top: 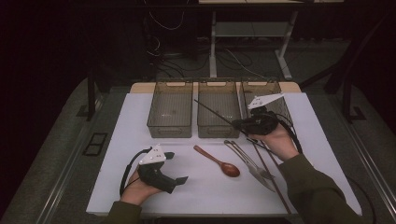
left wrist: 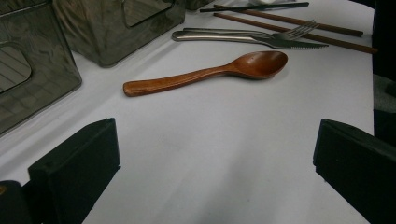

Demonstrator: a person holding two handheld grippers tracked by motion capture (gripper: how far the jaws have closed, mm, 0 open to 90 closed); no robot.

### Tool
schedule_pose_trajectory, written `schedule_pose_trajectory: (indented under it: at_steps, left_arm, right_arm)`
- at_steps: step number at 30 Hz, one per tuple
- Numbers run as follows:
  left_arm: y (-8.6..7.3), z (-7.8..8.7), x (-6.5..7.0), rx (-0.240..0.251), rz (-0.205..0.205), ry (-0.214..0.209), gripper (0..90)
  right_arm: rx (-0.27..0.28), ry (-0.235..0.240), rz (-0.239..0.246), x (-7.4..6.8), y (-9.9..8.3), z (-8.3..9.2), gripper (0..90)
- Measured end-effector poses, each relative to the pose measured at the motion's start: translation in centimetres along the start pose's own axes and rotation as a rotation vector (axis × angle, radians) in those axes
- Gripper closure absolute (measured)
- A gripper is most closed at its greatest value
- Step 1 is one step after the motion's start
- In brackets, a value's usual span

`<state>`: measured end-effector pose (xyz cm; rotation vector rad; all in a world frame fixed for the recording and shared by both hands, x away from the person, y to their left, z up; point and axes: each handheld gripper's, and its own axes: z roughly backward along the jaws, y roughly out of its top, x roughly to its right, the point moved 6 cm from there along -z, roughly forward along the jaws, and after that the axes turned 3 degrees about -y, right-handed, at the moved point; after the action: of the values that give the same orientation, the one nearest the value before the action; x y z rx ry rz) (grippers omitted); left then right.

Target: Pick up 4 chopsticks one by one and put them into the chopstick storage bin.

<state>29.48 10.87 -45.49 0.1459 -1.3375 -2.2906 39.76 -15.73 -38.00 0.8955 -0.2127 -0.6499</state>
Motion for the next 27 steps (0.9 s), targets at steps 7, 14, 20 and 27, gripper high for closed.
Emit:
schedule_pose_trajectory:
  at_steps: [7, 14, 20, 27]
  left_arm:
    - [0.0, 0.0, -0.1, 0.003, 0.005, 0.003, 0.0]
    - [-0.2, 0.1, -0.2, 0.003, 0.014, 0.005, 0.0]
    - [-0.4, 0.0, -0.4, 0.017, 0.019, 0.007, 0.0]
    - [-0.7, 0.0, -0.5, 0.014, 0.016, 0.011, 0.0]
  right_arm:
    - [0.014, 0.004, -0.024, -0.1, 1.8, -1.8, 85.3]
    - [0.013, -0.007, -0.020, -0.3, 3.2, -3.4, 85.3]
    - [0.024, -0.003, -0.023, -0.3, 4.6, -4.8, 85.3]
    - [0.032, -0.006, -0.027, -0.5, 5.9, -6.3, 85.3]
